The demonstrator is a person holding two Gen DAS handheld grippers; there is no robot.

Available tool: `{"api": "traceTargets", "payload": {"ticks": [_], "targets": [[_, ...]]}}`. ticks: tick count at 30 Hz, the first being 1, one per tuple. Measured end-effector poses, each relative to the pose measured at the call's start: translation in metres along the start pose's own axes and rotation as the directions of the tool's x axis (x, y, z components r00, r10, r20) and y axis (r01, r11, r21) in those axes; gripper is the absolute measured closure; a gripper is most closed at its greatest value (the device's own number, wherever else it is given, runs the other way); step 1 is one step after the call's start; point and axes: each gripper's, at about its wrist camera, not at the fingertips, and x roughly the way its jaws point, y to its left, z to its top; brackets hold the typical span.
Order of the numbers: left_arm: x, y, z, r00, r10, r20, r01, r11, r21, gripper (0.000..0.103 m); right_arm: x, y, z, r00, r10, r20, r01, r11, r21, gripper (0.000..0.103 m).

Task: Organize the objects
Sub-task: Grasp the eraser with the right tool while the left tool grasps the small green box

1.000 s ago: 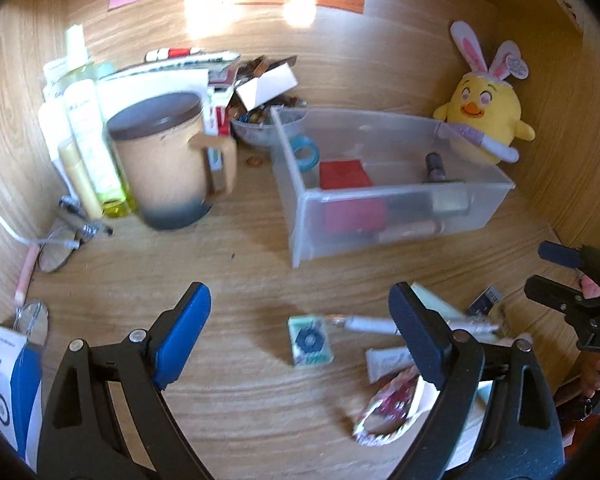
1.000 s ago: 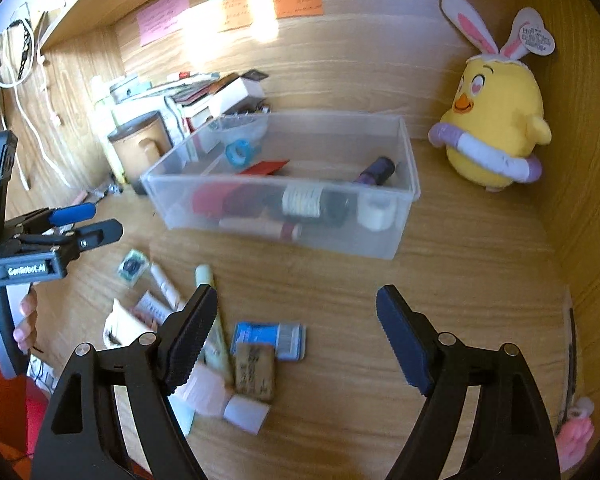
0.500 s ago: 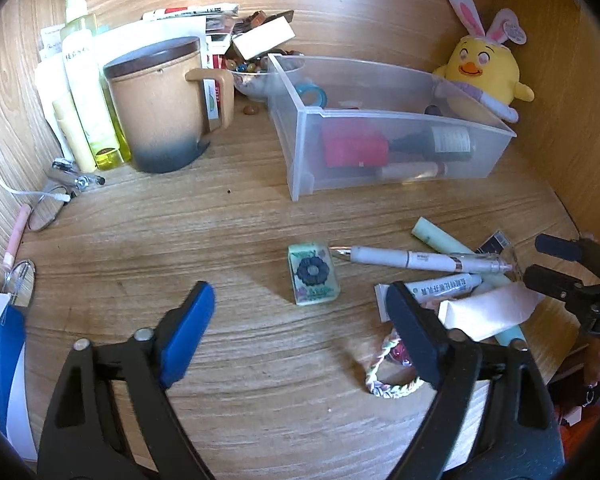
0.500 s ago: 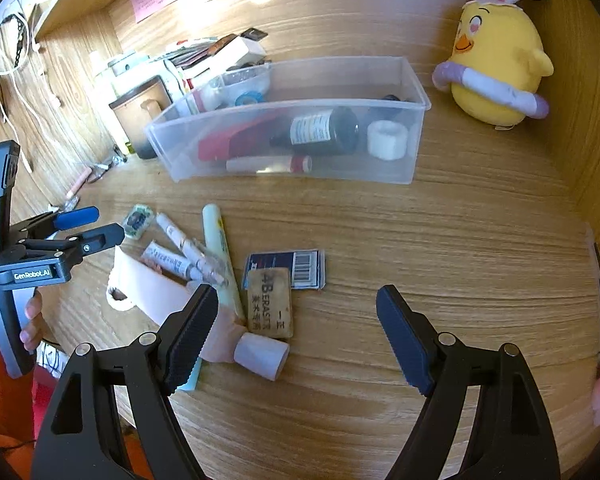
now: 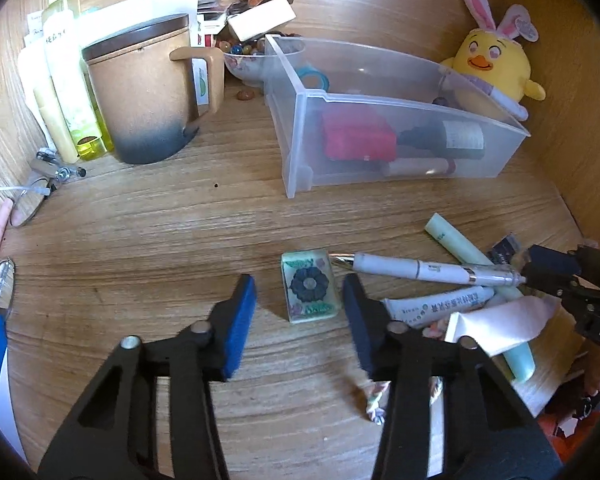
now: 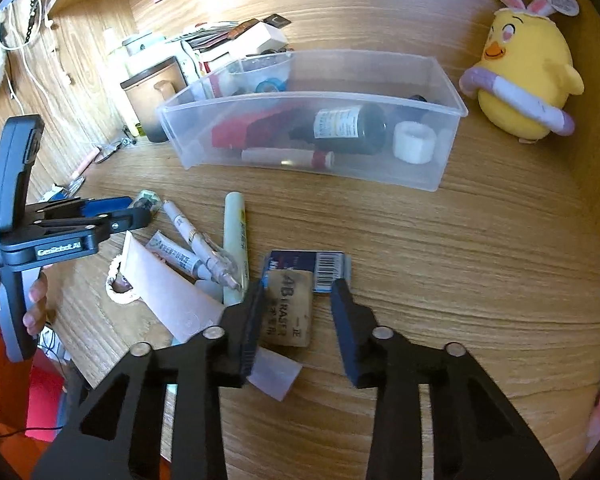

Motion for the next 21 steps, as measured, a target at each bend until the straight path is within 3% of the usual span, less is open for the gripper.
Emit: {"api": "traceTargets", "payload": {"ticks": [3, 7, 11, 14, 16, 20, 21], "targets": [[0.001, -0.001, 0.001, 1.000, 0.001, -0.002, -0.001, 1.000, 0.013, 0.079, -0.002, 0.000, 0.000, 1.000, -0.011, 0.012, 0.011, 1.000, 0.001, 0.083], [0.000, 0.002, 0.002, 1.000, 0.002, 0.008, -0.002, 1.000, 0.009, 0.079, -0.007, -0.003, 0.001, 0.999, -0.034, 0.031, 0.034, 0.999, 0.002, 0.093], [-0.005, 0.005, 0.004, 1.000, -0.002, 0.028, 0.002, 1.000, -0.003, 0.079, -0.009, -0.010, 0.005, 0.999, -0.033, 0.029, 0.032, 0.999, 0.020, 0.093], [-0.011, 0.006, 0.006, 0.999, -0.004, 0.052, 0.005, 1.000, -0.008, 0.079, -0.009, -0.014, 0.007, 1.000, 0.022, -0.003, -0.022, 0.999, 0.043, 0.093], [-0.016, 0.006, 0.008, 0.997, -0.005, 0.074, 0.006, 1.000, -0.014, 0.079, -0.010, -0.012, 0.007, 0.999, 0.029, -0.014, -0.029, 0.999, 0.038, 0.090], [-0.025, 0.002, 0.015, 0.993, -0.020, 0.115, 0.022, 1.000, -0.017, 0.079, -0.010, -0.006, 0.007, 1.000, 0.009, -0.013, -0.009, 1.000, 0.015, 0.066], [-0.026, 0.001, 0.017, 0.992, -0.023, 0.122, 0.025, 1.000, -0.017, 0.079, -0.008, -0.005, 0.006, 1.000, 0.008, -0.016, -0.008, 1.000, 0.013, 0.065]]}}
